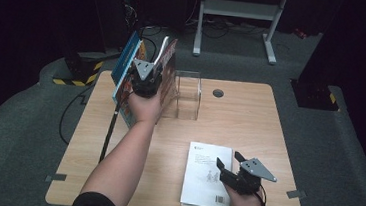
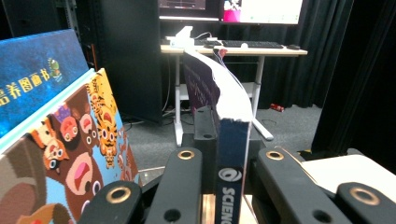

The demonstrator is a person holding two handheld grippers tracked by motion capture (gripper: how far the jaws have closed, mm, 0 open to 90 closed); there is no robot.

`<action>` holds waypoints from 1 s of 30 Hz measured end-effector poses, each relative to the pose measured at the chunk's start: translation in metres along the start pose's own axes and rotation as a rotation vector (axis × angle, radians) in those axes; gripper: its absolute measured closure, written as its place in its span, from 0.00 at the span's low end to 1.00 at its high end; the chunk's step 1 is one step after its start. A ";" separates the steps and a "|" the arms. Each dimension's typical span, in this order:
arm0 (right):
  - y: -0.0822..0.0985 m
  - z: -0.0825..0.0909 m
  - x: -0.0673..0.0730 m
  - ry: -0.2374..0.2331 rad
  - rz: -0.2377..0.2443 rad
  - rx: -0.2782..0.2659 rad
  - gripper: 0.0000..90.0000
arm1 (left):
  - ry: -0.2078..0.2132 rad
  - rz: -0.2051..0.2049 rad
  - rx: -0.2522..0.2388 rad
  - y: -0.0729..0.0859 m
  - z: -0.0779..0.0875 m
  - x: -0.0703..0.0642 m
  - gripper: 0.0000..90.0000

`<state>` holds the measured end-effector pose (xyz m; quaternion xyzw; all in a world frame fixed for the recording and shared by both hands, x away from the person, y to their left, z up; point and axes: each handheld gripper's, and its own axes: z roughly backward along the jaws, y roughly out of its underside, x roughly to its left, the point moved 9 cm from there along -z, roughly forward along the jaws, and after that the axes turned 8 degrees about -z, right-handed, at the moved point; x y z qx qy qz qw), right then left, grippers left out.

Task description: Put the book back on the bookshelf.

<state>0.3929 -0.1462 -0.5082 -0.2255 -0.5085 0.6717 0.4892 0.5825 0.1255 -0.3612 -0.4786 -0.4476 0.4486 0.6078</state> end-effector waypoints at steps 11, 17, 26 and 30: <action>0.000 0.001 0.001 -0.003 0.000 0.000 0.32 | 0.001 -0.002 0.006 0.004 -0.004 -0.006 0.93; 0.000 0.001 0.002 -0.003 -0.001 -0.003 0.32 | -0.004 -0.005 0.007 0.005 -0.005 -0.006 0.93; 0.000 0.001 0.002 -0.002 0.003 -0.002 0.32 | -0.017 -0.001 0.006 0.005 -0.005 -0.004 0.93; 0.000 0.000 0.002 -0.004 -0.001 0.000 0.32 | -0.018 0.003 0.010 0.006 -0.007 -0.004 0.93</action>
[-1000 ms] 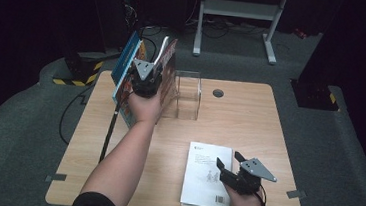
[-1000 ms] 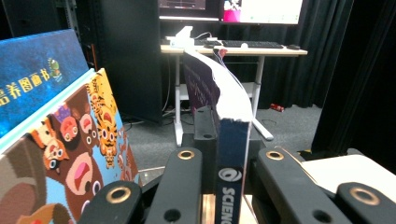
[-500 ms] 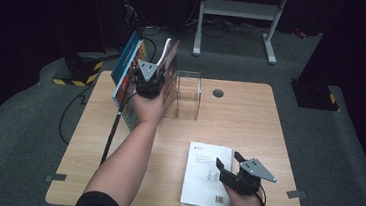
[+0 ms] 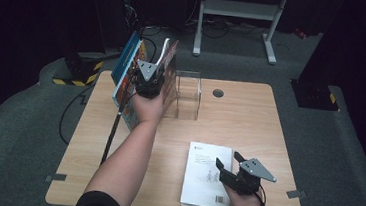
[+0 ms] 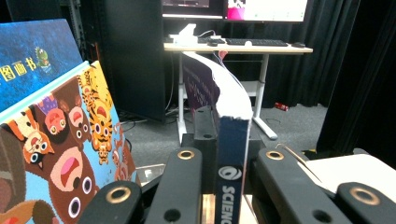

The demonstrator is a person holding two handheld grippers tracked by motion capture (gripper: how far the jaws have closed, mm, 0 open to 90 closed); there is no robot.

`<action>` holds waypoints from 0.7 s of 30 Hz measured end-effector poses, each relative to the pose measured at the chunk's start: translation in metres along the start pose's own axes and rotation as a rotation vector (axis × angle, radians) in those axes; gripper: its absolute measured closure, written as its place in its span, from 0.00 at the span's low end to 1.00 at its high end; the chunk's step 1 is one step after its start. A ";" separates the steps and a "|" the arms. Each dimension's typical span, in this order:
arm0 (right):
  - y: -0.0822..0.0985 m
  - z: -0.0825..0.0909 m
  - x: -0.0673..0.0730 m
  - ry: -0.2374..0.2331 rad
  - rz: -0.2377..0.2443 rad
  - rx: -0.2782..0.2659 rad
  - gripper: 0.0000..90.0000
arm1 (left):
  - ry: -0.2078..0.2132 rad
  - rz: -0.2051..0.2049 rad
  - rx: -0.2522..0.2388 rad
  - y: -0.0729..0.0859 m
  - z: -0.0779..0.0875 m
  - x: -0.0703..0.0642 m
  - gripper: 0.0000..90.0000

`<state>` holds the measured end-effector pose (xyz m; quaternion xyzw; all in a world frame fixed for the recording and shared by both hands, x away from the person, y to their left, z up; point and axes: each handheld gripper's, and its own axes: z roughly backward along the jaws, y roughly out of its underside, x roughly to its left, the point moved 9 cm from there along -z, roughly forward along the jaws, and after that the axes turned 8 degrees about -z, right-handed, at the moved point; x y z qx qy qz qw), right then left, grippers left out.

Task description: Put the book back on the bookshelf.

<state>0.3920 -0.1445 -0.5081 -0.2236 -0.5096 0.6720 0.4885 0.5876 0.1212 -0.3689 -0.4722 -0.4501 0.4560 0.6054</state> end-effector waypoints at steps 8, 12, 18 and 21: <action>0.001 -0.001 0.000 0.001 -0.001 0.002 0.32 | 0.004 0.003 0.000 0.002 -0.003 -0.003 0.93; 0.001 -0.001 0.000 -0.001 0.003 0.003 0.32 | 0.014 0.012 -0.012 0.002 -0.002 -0.005 0.93; 0.001 -0.001 0.000 0.000 0.003 0.004 0.32 | 0.023 0.013 -0.024 0.003 -0.002 -0.010 0.93; 0.001 -0.001 0.000 0.000 0.001 0.004 0.32 | 0.027 0.011 -0.027 0.004 -0.001 -0.012 0.93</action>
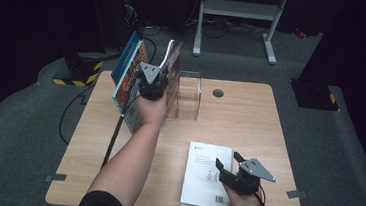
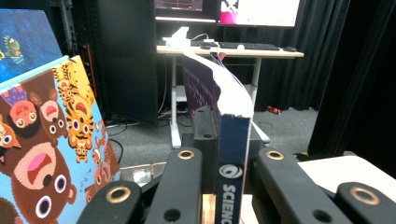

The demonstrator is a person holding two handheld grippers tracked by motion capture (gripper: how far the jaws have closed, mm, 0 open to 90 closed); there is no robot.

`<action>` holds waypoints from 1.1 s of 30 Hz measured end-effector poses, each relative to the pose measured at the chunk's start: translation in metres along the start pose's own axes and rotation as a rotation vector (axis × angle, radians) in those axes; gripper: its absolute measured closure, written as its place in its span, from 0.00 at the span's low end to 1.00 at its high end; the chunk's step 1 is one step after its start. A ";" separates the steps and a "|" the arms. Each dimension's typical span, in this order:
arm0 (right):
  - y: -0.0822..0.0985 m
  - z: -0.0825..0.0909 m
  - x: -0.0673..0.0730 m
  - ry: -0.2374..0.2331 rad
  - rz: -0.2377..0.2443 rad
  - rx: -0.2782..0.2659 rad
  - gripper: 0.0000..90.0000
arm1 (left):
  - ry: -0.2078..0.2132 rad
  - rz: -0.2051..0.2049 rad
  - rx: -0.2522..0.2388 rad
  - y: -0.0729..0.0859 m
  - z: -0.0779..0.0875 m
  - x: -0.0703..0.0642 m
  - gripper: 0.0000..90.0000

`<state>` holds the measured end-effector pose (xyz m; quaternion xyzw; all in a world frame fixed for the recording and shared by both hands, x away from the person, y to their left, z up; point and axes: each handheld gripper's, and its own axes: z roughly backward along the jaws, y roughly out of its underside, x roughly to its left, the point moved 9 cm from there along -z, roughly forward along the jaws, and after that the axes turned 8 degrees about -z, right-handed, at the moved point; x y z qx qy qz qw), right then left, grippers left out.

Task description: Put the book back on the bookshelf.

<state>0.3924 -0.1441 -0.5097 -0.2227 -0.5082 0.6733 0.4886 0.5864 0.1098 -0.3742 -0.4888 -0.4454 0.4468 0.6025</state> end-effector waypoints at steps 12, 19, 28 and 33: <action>0.001 -0.001 0.002 -0.003 0.003 0.004 0.32 | -0.014 -0.008 -0.012 0.008 0.007 0.006 0.92; 0.001 -0.002 0.003 -0.004 0.008 0.005 0.32 | -0.031 -0.048 -0.006 0.010 0.010 0.010 0.90; 0.003 -0.002 0.004 -0.006 0.010 0.013 0.32 | -0.058 -0.066 0.018 0.013 0.011 0.019 0.87; 0.003 -0.003 0.005 -0.007 0.013 0.012 0.32 | -0.072 -0.069 0.029 0.013 0.012 0.023 0.87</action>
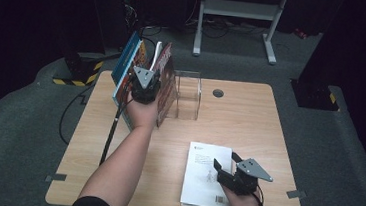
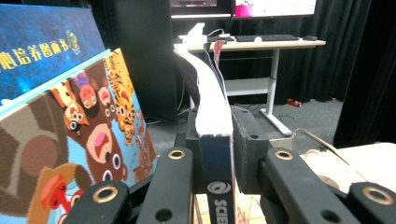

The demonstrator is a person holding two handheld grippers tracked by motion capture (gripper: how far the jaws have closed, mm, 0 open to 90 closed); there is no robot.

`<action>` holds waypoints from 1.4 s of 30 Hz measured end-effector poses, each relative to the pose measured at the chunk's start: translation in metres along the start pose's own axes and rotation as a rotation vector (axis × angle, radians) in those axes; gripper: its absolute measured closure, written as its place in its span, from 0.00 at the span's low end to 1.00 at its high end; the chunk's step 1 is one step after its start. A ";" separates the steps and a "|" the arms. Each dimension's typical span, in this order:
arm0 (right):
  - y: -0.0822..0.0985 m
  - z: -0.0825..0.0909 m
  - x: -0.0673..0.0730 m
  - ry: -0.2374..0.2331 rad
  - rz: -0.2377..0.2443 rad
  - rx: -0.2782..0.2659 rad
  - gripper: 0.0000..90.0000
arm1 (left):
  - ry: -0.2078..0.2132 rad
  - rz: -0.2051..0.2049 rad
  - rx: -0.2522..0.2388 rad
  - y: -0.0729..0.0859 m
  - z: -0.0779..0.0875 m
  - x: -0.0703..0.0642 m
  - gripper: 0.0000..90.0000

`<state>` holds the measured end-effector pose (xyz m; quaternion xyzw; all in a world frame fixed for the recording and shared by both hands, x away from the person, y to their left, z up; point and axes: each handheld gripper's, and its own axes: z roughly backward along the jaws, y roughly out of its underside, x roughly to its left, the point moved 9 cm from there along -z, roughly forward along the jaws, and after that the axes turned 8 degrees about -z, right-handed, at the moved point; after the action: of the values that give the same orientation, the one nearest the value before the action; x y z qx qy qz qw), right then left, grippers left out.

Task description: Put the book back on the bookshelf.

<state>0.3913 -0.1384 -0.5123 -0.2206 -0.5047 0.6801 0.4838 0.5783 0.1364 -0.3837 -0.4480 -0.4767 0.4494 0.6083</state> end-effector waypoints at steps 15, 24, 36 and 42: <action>0.001 -0.001 0.001 -0.003 0.004 0.008 0.32 | -0.039 -0.042 0.035 0.002 0.001 0.007 0.83; 0.002 -0.002 0.003 -0.009 0.008 0.010 0.32 | -0.032 0.005 0.066 0.003 0.001 0.013 0.77; 0.004 -0.004 0.006 -0.014 0.011 0.020 0.32 | -0.050 0.039 0.082 0.000 0.002 0.020 0.72; 0.004 -0.004 0.006 -0.016 0.010 0.020 0.32 | -0.063 0.031 0.066 -0.010 0.004 0.022 0.70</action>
<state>0.3897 -0.1313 -0.5164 -0.2129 -0.5005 0.6894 0.4785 0.5783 0.1568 -0.3692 -0.4209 -0.4735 0.4882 0.6003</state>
